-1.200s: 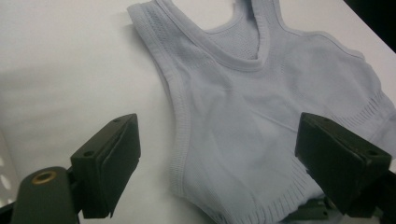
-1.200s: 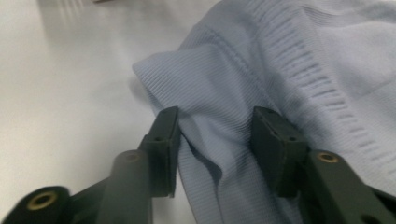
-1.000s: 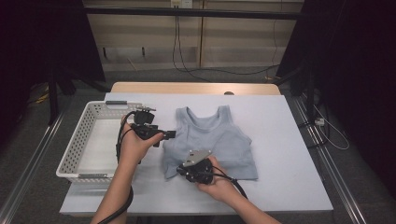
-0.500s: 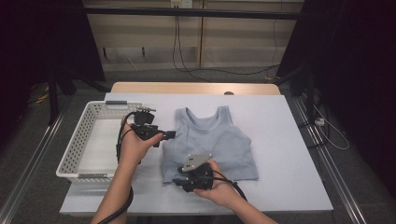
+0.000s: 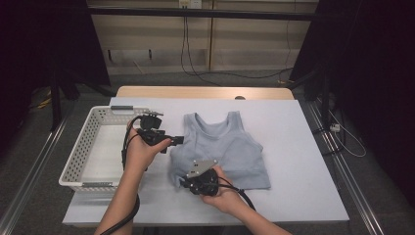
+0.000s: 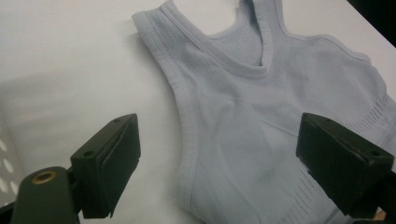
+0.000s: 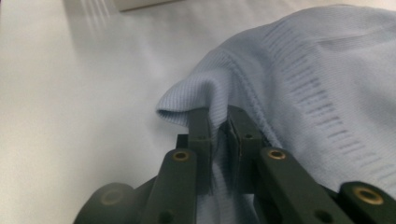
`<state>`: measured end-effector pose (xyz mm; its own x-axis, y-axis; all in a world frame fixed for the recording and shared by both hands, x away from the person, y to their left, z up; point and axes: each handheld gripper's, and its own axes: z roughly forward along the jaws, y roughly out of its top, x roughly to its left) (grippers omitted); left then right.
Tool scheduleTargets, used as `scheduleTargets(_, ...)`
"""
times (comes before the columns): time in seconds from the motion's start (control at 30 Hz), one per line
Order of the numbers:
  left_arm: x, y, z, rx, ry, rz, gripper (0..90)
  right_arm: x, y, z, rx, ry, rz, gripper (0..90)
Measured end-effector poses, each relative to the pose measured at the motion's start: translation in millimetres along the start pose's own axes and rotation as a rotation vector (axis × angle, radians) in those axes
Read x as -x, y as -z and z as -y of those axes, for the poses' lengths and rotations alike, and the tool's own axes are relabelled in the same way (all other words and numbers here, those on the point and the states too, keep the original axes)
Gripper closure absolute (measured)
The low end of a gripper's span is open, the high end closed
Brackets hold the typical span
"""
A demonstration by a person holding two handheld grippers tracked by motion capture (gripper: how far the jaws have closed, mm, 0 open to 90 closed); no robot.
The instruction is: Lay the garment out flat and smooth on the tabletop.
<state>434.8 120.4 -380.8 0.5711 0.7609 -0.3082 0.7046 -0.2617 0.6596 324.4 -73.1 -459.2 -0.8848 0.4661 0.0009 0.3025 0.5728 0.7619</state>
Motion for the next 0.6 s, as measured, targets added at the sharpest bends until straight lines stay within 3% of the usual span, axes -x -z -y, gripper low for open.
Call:
scheduleTargets(0.1,0.9,-2.9,-2.4,-0.001,-0.005,-0.008,13.0,-2.0,4.5,-0.1,-0.006,-0.011,-0.024,83.7)
scheduleTargets(0.23,1.0,-7.4,-5.4,0.001,-0.019,-0.024,12.4,0.1,15.8,1.0,0.031,-0.070,-0.070,83.8)
scheduleTargets(0.4,1.7,-14.5,-7.0,-0.005,-0.033,-0.036,12.3,-0.5,28.1,1.7,0.062,-0.080,-0.099,83.8)
scheduleTargets(0.6,1.1,-22.1,-7.9,-0.028,-0.023,-0.036,12.3,-3.2,33.5,2.5,0.070,-0.073,-0.096,83.7)
